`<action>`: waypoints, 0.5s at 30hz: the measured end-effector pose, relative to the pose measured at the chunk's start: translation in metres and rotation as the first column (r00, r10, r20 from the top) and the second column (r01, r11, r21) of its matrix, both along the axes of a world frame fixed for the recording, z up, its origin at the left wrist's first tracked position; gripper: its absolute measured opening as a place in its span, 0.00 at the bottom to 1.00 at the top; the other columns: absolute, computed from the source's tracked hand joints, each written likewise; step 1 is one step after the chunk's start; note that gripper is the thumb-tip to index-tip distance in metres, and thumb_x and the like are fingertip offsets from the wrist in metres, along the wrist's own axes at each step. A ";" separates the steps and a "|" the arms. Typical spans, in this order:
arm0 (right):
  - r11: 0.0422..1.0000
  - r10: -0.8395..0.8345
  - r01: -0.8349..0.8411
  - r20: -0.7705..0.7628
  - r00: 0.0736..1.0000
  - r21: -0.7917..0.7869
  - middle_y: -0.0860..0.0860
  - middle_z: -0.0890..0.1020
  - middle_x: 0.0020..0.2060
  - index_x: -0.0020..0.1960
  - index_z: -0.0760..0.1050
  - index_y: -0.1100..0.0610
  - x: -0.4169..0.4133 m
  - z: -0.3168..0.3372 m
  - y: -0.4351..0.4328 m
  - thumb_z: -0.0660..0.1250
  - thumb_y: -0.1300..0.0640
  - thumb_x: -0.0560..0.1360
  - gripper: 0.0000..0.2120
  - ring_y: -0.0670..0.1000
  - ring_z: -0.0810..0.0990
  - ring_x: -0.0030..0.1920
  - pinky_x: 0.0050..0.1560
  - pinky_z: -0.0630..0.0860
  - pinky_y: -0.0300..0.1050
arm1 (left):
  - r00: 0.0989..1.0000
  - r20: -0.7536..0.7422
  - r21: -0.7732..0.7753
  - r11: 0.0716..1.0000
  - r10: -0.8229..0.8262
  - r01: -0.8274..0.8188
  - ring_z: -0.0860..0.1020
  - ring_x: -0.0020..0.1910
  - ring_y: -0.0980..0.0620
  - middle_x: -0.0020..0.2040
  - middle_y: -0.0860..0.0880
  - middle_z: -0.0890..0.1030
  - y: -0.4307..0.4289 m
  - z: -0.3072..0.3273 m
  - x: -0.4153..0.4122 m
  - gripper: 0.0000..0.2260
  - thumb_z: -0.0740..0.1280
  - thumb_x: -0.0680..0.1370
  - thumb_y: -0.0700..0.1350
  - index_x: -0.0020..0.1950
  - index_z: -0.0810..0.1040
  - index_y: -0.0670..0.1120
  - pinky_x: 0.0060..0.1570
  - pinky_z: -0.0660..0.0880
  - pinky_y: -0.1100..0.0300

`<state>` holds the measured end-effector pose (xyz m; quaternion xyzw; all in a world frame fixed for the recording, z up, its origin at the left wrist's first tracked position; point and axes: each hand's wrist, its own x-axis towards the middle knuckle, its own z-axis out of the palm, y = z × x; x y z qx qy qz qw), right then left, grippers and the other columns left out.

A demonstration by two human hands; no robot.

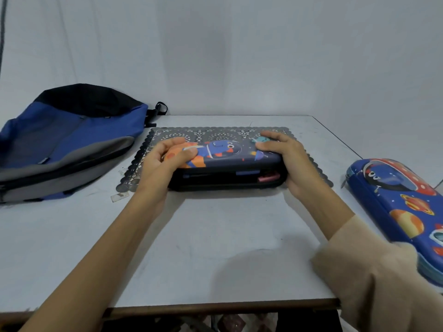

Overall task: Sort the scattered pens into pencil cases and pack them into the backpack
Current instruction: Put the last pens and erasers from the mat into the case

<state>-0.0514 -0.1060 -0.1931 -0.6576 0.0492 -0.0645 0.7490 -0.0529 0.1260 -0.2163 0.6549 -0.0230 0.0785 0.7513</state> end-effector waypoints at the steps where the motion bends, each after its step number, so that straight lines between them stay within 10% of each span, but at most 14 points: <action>1: 1.000 0.005 -0.005 -0.014 1.000 -0.024 0.50 0.83 0.48 0.56 0.80 0.51 0.007 -0.004 0.000 0.74 0.59 0.67 0.18 0.50 0.81 0.42 0.36 0.79 0.43 | 1.000 -0.008 -0.007 1.000 -0.002 0.002 0.82 0.48 0.50 0.53 0.47 0.84 -0.001 -0.004 0.005 0.19 0.77 0.65 0.49 0.54 0.81 0.51 0.55 0.76 0.51; 7: 0.898 0.019 -0.015 0.004 1.000 -0.439 0.52 0.75 0.62 0.65 0.74 0.51 0.024 -0.015 0.001 0.70 0.58 0.71 0.22 0.52 0.76 0.60 0.60 0.73 0.50 | 0.997 -0.071 0.020 0.999 -0.036 0.038 0.82 0.43 0.52 0.47 0.49 0.85 0.001 -0.017 0.013 0.15 0.76 0.70 0.45 0.56 0.80 0.48 0.48 0.78 0.56; 11: 0.499 0.081 0.167 0.238 0.968 -0.850 0.52 0.67 0.72 0.67 0.73 0.47 0.032 0.004 0.023 0.67 0.43 0.73 0.23 0.51 0.62 0.74 0.73 0.57 0.57 | 0.994 -0.105 -0.013 0.999 -0.041 0.040 0.82 0.43 0.51 0.47 0.47 0.85 0.000 -0.017 0.013 0.17 0.77 0.67 0.47 0.54 0.81 0.49 0.47 0.79 0.55; 15: 0.169 0.252 0.090 0.131 0.959 -0.982 0.49 0.67 0.73 0.69 0.71 0.44 0.044 0.008 0.059 0.52 0.36 0.79 0.23 0.52 0.61 0.74 0.72 0.53 0.60 | 0.995 -0.081 -0.016 0.998 -0.064 0.063 0.82 0.42 0.51 0.48 0.46 0.84 0.001 -0.017 0.012 0.17 0.76 0.69 0.45 0.57 0.80 0.48 0.44 0.79 0.57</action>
